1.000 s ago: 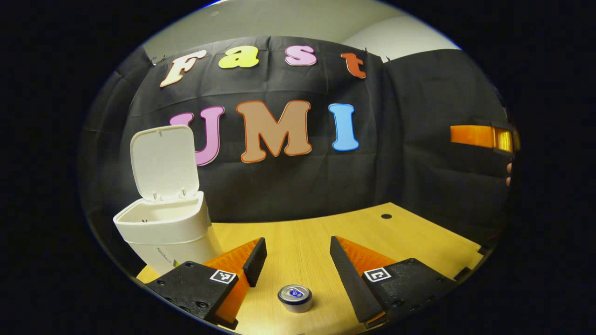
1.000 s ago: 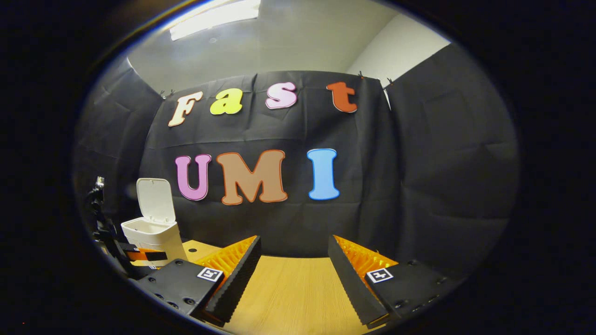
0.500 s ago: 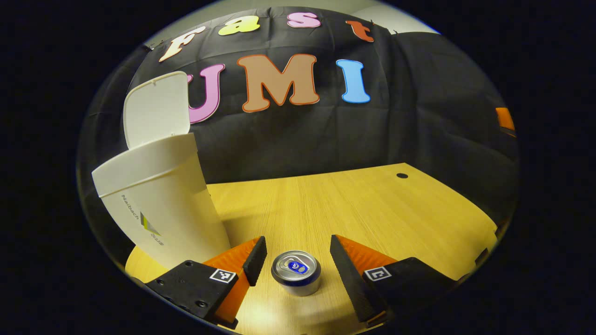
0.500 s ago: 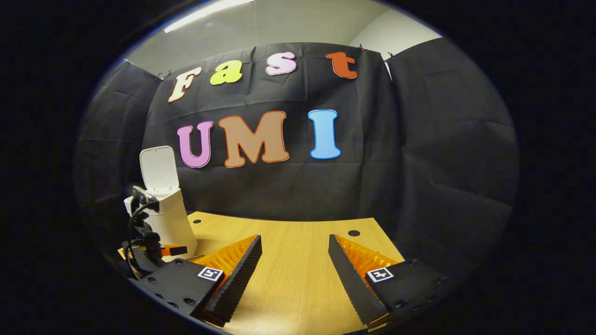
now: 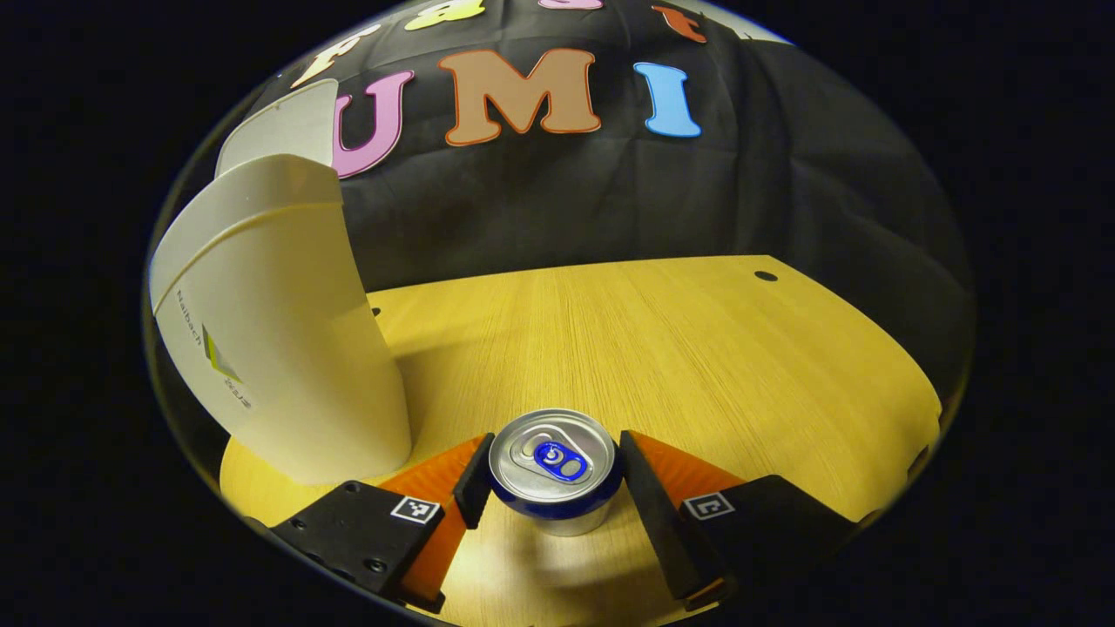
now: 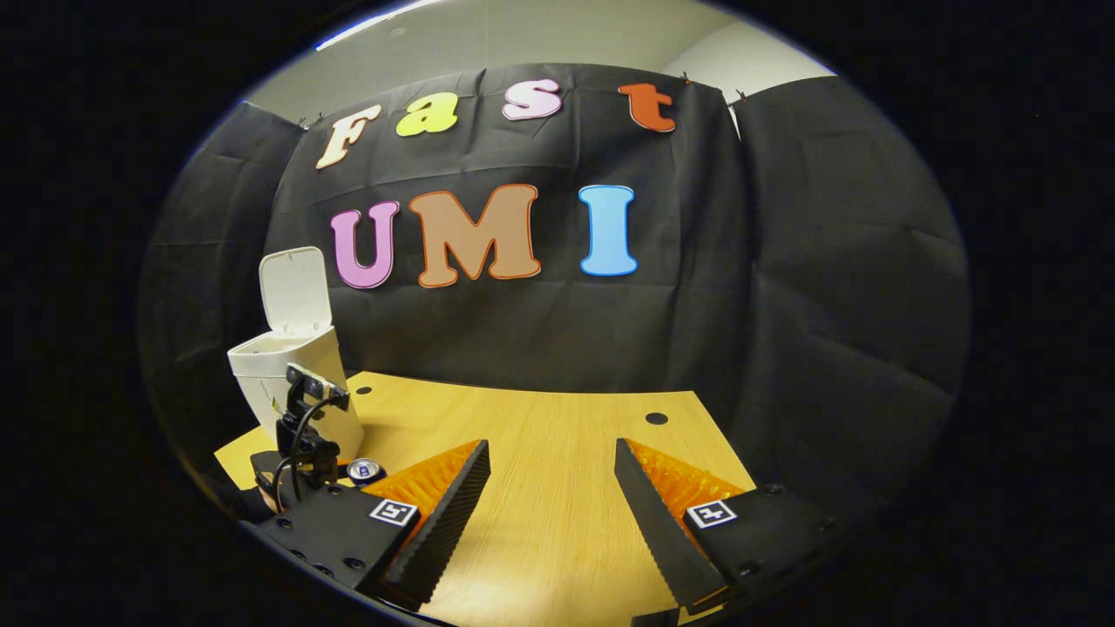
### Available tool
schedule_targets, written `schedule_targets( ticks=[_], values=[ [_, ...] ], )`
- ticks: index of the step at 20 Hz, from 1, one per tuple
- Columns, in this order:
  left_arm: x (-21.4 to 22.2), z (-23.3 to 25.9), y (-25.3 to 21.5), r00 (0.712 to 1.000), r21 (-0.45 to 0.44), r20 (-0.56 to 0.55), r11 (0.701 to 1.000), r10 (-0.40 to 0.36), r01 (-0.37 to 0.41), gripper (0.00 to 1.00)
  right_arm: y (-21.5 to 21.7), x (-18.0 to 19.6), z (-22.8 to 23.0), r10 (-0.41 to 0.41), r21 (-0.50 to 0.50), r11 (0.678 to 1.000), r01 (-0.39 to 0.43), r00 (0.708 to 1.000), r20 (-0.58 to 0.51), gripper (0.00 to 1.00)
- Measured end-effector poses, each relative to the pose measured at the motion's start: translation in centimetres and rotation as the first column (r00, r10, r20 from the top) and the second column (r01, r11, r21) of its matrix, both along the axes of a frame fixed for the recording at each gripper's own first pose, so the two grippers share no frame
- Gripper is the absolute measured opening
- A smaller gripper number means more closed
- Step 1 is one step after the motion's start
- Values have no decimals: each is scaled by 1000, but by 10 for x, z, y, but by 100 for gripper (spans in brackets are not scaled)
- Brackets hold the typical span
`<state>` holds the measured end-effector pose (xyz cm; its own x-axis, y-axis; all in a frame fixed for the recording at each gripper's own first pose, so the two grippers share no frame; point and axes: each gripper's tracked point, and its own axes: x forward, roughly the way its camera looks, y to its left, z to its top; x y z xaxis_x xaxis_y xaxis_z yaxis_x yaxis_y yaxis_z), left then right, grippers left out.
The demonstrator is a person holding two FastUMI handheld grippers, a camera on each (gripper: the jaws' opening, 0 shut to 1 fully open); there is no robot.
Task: Press the lid of the desktop garbage bin to open it, pick up the crumpled paper on the desktop and throw it into the bin, then pick up the pop can on the desktop and drop it into the bin, and finally close the garbage bin lid.
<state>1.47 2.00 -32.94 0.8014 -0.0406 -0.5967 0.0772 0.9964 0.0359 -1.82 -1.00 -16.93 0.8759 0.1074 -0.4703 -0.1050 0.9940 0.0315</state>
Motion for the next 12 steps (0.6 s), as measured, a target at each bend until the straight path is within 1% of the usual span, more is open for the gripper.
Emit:
schedule_targets(
  ticks=[1,2,4,6,8,12],
  values=[
    [1,0,-1,1000,-21,1,1000,-4,4,86,3,0,-1,8,-2,1000,-8,1000,-1,96],
    [0,3,0,1000,-40,3,999,-6,6,81,6,-1,-2,16,-3,1000,-16,1000,-1,96],
    [1,16,0,1000,-45,25,999,2,-1,78,12,0,-4,30,1,1000,-30,1000,-3,96],
    [7,44,1,997,-44,78,999,1,2,78,16,2,-4,37,10,999,-37,999,3,96],
    [21,79,5,988,-46,152,999,-4,12,78,20,4,-3,44,18,999,-44,999,7,96],
    [36,151,4,956,-71,293,997,-9,31,77,30,9,1,70,30,997,-71,997,33,96]
  ],
)
